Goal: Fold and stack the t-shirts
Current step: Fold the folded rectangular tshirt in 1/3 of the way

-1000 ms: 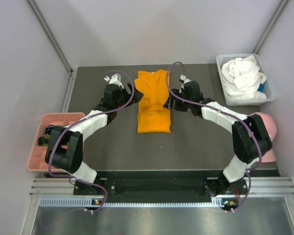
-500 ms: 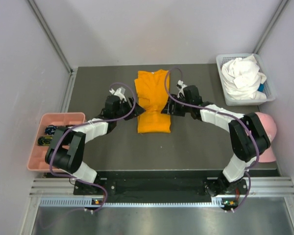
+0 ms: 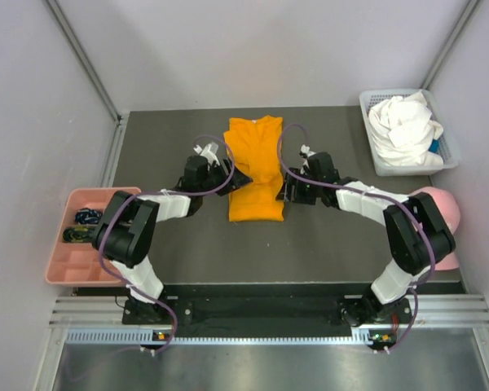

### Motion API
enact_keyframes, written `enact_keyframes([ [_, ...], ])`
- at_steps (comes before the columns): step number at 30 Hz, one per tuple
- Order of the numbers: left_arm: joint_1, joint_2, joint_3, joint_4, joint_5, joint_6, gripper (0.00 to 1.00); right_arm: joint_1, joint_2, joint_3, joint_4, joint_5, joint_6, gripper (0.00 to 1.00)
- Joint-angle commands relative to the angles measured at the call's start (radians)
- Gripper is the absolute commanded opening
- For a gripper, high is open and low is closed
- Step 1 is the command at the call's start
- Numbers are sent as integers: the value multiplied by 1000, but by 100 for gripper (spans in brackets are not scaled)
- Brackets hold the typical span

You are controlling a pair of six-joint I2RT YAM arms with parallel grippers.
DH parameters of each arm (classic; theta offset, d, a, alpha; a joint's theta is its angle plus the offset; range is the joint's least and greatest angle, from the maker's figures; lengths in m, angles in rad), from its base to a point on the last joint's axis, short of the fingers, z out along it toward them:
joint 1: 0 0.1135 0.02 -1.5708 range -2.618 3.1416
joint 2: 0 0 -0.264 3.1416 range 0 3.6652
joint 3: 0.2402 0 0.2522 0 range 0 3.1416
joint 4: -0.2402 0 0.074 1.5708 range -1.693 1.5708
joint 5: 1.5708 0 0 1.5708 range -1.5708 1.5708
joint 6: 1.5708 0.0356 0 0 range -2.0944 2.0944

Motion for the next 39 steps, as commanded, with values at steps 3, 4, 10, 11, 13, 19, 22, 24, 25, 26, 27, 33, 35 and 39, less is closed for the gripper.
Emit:
enact_keyframes([
  [3,-14,125,80,165,43,-40,66,-3,-71,-7,-23,65,-36,65],
  [4,-16,139,95,170,46,-42,66,-2,-75,-7,-34,68,-37,65],
  [10,-16,227,150,191,35,-38,66,-2,-97,-21,-48,84,-50,66],
  [11,-16,234,157,194,33,-37,66,-3,-97,-22,-49,82,-50,66],
  [13,-16,259,181,204,26,-35,66,-3,-100,-28,-51,84,-50,66],
  [19,-5,270,267,211,17,-35,66,-3,-97,-51,-42,82,-47,66],
  [22,14,241,284,201,-2,-25,66,-2,-100,-65,-34,79,-40,66],
  [24,24,216,283,181,3,-11,66,-3,-103,-74,-29,74,-33,66],
  [25,33,202,278,144,0,-2,66,-3,-106,-80,-26,65,-27,66],
  [26,37,164,255,121,-6,23,66,-2,-108,-86,-14,59,-24,66],
  [27,38,140,237,98,-17,38,66,-3,-109,-100,-9,56,-20,66],
  [33,37,-57,22,-54,-115,93,67,0,-100,-137,32,22,4,66],
  [35,35,-121,-74,-63,-117,90,67,6,-101,-143,37,10,12,66],
  [39,24,-209,-207,-78,-109,89,67,20,-135,-165,34,19,24,66],
])
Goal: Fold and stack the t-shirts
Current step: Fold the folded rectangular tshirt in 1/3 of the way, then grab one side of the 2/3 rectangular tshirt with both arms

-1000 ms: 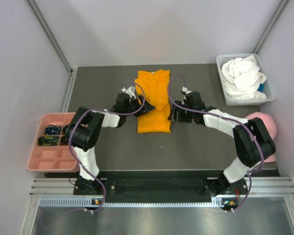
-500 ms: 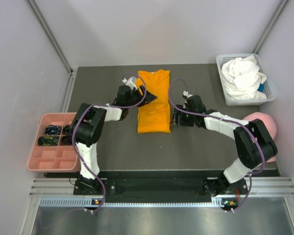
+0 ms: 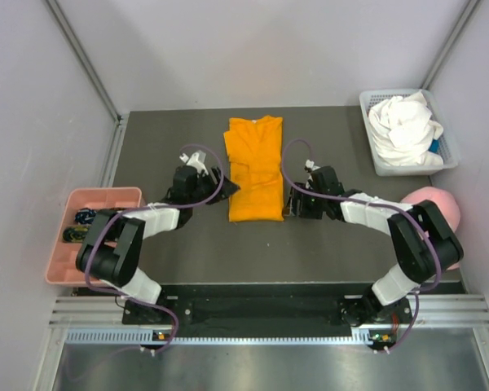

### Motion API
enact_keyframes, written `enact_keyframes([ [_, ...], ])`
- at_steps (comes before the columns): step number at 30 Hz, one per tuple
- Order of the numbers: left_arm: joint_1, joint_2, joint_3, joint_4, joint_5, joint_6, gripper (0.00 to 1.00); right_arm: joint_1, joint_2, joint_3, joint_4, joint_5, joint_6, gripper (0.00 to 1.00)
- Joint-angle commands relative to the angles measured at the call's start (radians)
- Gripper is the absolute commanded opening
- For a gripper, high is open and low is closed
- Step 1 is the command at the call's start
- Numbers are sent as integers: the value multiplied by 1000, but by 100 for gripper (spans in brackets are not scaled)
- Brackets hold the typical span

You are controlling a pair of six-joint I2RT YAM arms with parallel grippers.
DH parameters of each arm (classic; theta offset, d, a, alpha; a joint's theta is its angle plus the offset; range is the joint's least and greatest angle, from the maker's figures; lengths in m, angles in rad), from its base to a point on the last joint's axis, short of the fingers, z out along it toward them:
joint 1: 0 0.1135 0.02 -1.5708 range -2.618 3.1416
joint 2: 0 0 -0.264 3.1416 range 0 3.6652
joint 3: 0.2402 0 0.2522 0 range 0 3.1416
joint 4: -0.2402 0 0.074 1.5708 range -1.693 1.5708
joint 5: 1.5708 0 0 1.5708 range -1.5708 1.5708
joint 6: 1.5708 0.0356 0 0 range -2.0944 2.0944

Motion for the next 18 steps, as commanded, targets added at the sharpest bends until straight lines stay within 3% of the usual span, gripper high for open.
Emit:
enact_keyframes([
  [1,-15,-94,-132,-51,-15,27,67,18,-95,-24,34,-11,30,66],
  [8,-27,-220,-258,-88,-20,32,66,54,-165,-28,-5,-11,46,66],
  [18,-41,-209,-316,-29,-20,3,65,117,-70,-24,60,-3,78,66],
])
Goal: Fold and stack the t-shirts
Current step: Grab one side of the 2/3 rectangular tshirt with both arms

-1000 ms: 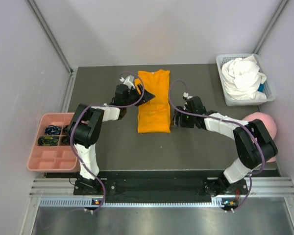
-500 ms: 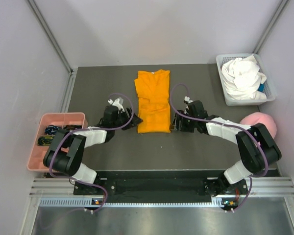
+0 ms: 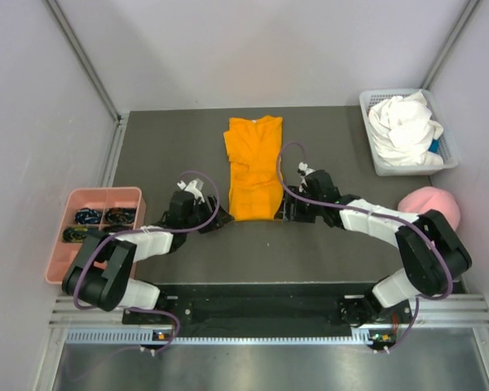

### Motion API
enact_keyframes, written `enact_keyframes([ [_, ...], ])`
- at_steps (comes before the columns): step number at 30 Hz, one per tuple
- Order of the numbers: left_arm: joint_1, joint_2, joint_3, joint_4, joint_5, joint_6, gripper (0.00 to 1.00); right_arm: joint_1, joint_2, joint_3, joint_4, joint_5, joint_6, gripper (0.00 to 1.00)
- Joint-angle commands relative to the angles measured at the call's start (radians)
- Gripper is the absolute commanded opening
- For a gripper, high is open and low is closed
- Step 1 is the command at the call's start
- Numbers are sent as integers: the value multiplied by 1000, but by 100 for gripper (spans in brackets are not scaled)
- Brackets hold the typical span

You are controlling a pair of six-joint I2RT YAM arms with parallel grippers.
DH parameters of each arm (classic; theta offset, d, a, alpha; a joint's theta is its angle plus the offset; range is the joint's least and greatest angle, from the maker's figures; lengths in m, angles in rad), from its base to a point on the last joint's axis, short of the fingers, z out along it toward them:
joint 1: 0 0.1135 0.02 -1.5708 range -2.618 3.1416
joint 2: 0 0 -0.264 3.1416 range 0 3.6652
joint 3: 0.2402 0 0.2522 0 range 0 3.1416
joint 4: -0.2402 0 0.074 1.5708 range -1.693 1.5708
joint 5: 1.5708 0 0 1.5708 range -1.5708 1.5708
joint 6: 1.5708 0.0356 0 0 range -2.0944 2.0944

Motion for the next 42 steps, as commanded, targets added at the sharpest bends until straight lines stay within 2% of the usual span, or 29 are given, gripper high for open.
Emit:
enact_keyframes([
  [1,-8,-4,-14,72,-7,-10,65,25,47,16,55,2,20,66],
  [16,-10,94,10,160,19,-39,62,24,162,75,93,21,0,66],
  [20,-10,106,16,163,21,-36,58,24,177,85,95,22,-3,66],
  [27,-10,124,22,167,21,-33,40,25,186,85,93,25,-3,65],
  [30,-11,137,24,175,21,-39,35,25,183,78,95,24,-3,58],
  [31,-11,141,24,181,24,-40,34,25,182,76,93,24,-2,51],
  [34,-11,155,25,195,28,-45,33,24,173,69,89,25,-5,41],
  [39,-13,177,28,212,37,-51,31,25,162,49,95,32,-6,34],
  [42,-13,183,28,213,37,-51,29,25,165,47,98,27,-5,23],
])
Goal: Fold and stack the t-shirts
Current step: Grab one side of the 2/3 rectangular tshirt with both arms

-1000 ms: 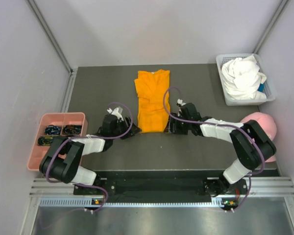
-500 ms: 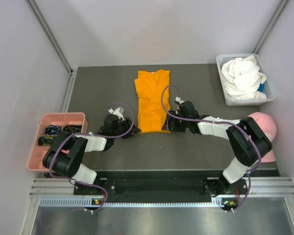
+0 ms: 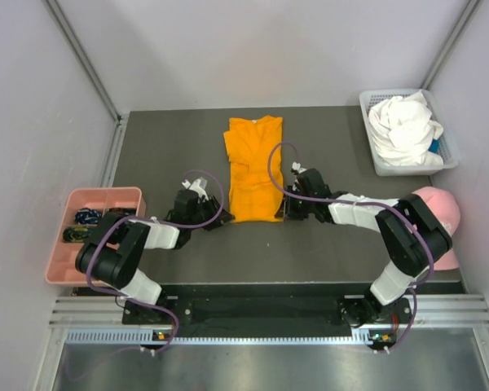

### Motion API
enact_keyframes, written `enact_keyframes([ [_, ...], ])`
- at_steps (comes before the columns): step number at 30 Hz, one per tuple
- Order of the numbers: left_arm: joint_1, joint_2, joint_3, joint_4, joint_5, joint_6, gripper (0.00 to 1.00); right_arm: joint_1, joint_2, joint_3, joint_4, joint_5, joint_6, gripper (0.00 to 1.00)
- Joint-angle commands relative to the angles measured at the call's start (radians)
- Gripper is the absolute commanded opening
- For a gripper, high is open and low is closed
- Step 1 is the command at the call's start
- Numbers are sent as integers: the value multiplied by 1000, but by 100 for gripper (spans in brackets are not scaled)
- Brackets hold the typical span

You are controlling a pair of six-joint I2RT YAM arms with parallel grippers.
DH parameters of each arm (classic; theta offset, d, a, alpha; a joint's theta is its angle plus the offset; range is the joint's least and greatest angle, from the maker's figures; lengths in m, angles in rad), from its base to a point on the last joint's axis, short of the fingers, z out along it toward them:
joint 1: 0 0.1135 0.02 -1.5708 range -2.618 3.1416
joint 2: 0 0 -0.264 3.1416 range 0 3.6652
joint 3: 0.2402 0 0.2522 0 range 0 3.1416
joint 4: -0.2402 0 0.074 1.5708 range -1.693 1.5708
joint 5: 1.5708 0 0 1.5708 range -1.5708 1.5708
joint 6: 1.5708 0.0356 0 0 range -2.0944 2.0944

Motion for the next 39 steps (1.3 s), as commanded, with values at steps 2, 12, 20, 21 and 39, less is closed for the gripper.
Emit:
enact_keyframes([
  [2,-5,22,17,35,3,1,24,11,-3,-13,27,5,-10,12],
  [12,-5,-27,-3,-26,38,-24,0,11,-14,-28,33,-38,14,0],
  [20,-14,-165,-89,-101,109,-84,0,31,-107,-76,3,-65,62,0],
  [21,-14,-191,-106,-123,104,-76,0,37,-118,-81,-4,-64,66,0],
  [39,-20,-947,-215,-854,55,-87,0,287,-399,-248,-178,56,221,0],
])
